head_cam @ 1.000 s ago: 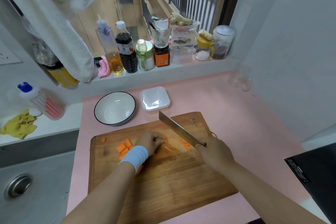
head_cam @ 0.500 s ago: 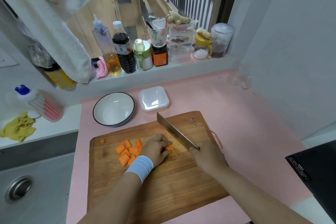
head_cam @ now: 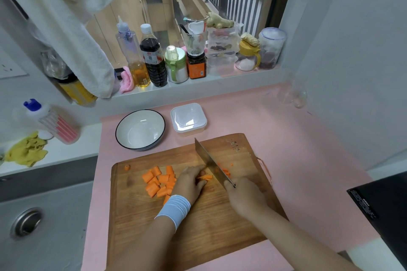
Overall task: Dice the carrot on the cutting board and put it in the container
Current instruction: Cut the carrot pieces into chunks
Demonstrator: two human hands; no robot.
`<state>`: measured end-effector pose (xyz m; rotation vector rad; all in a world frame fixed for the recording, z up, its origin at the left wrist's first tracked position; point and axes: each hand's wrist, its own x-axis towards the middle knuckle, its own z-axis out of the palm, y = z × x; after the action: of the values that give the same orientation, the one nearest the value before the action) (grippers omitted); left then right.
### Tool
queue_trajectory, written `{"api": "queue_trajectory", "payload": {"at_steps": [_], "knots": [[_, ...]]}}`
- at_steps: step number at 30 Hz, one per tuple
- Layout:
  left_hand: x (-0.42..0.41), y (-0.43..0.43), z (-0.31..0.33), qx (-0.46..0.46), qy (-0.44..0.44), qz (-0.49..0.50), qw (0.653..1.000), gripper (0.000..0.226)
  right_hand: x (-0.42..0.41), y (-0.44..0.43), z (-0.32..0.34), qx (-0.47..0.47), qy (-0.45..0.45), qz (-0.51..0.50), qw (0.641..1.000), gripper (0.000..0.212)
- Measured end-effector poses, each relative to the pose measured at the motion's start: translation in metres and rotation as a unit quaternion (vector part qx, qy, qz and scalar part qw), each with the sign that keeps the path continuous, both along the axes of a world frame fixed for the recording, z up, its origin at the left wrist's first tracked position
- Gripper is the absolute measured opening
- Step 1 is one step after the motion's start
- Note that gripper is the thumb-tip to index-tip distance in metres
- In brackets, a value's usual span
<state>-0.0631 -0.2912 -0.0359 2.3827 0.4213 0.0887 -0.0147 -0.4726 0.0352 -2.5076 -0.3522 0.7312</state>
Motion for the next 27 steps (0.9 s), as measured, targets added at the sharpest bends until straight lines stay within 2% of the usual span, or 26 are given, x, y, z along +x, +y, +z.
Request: {"api": "queue_trajectory", "payload": {"at_steps": [4, 8, 13, 20, 24, 27], "knots": [[-0.005, -0.003, 0.001, -0.012, -0.008, 0.009, 1.000, 0.044, -0.006, 0.004, -0.002, 0.010, 0.000, 0.015, 1.000, 0.037], [-0.013, -0.001, -0.003, 0.030, -0.032, 0.033, 0.998, 0.034, -0.005, 0.002, -0.004, 0.018, 0.007, 0.005, 1.000, 0.038], [-0.010, 0.001, -0.003, 0.052, -0.028, -0.009, 0.998, 0.030, -0.004, 0.001, -0.005, 0.044, 0.026, -0.004, 0.999, 0.040], [-0.009, -0.002, -0.003, 0.048, -0.038, -0.003, 0.998, 0.013, -0.009, 0.003, -0.001, 0.046, 0.020, 0.007, 0.999, 0.038], [-0.015, 0.001, -0.011, 0.083, -0.057, -0.002, 0.995, 0.019, -0.006, -0.002, 0.000, 0.041, 0.015, 0.001, 0.999, 0.041], [-0.016, 0.000, -0.010, 0.070, -0.059, 0.012, 0.996, 0.023, -0.005, -0.005, 0.000, 0.038, 0.020, 0.002, 0.999, 0.038]]}}
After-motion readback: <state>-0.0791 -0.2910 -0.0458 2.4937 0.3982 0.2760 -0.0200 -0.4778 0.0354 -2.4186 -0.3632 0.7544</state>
